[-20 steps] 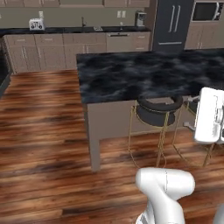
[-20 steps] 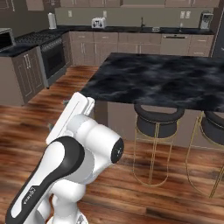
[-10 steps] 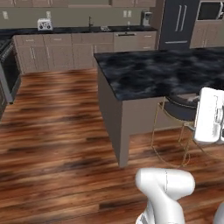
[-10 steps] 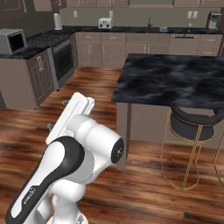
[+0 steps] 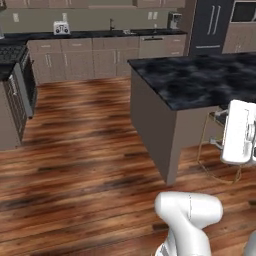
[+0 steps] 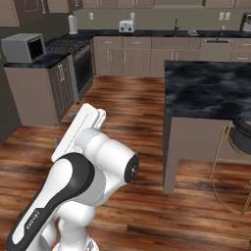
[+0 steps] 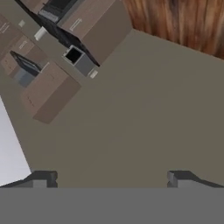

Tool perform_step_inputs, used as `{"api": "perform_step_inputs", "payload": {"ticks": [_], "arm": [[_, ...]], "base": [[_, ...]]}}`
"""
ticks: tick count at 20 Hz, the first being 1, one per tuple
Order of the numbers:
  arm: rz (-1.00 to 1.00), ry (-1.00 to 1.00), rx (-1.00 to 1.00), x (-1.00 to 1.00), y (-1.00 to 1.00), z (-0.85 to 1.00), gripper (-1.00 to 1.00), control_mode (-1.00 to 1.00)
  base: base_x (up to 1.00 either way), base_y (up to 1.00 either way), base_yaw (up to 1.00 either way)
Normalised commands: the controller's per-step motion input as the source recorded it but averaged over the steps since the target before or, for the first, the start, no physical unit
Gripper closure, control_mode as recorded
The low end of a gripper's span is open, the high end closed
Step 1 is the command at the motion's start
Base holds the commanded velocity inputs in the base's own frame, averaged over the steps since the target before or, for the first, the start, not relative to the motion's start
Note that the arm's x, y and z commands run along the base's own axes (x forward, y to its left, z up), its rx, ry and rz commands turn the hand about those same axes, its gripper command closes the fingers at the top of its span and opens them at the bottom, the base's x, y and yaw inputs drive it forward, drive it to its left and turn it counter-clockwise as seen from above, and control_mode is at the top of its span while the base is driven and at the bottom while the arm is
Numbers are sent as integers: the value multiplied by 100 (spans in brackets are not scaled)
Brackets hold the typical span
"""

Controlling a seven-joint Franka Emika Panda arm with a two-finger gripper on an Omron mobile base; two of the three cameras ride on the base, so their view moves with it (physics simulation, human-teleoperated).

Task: Retrieve the wine glasses from the counter and place one next to each plate.

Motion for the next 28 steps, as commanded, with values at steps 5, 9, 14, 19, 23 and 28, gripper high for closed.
{"api": "perform_step_inputs", "payload": {"ticks": [5,9,14,19,23,28], "arm": [[0,0,0,0,0,0,-100,100],[0,0,0,0,0,0,-100,100],[0,0,0,0,0,0,-100,100],[0,0,0,0,0,0,-100,100],[0,0,0,0,0,0,-100,100],[0,0,0,0,0,0,-100,100]], "base": [[52,100,-8],[92,100,-3],[100,42,7],[100,-11,9],[100,-43,7],[100,-18,0]]}}
